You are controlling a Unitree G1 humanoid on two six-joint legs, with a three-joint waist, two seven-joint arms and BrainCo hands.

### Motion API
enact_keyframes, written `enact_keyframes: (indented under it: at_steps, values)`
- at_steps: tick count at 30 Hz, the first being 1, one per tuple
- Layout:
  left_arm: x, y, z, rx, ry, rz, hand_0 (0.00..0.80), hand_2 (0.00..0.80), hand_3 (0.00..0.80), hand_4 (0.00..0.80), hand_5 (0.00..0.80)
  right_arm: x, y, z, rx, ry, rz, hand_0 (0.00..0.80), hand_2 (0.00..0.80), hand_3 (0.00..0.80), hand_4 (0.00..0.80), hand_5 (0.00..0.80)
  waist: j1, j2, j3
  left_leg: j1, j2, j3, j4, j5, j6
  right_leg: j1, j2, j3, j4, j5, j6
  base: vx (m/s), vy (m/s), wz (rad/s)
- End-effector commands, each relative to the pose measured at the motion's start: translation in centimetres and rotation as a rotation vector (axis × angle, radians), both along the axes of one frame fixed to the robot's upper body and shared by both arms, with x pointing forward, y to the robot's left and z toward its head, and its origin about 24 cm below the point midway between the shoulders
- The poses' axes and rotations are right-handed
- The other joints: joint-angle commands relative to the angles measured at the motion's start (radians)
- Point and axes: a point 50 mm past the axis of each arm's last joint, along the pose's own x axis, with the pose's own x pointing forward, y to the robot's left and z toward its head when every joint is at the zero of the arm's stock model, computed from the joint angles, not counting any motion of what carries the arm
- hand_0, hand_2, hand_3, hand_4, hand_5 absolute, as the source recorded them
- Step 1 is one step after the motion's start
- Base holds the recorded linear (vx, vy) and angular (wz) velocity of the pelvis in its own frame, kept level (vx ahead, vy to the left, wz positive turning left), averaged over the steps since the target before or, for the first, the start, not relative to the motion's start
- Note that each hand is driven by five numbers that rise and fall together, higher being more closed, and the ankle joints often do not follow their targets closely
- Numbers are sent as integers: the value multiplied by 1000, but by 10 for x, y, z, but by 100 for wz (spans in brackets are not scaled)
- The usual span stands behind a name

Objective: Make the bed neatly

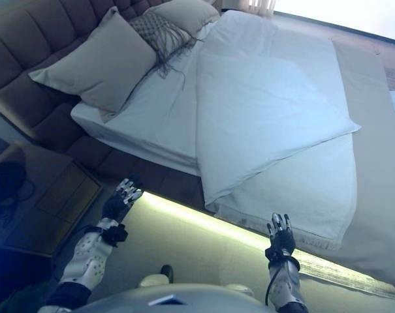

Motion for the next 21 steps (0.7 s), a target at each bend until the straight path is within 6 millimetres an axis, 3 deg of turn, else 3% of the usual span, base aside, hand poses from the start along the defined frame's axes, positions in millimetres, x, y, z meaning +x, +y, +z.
enact_keyframes:
  at_steps: [1,21]
  values:
    - [14,-1,14,8,-93,-4,0,0,0,0,0,18,-14,22,-70,-134,11,0,0,0,0,0,-2,28,-4,61,-2,47,6,-93,37,-92,-15,-37,-1,117,32,0,0,0]
    - [12,0,14,5,-115,1,0,0,0,0,0,17,-13,21,-67,-131,15,0,0,0,0,0,-3,26,-3,64,-1,52,6,-96,36,-90,-16,-41,-5,120,36,0,0,0]
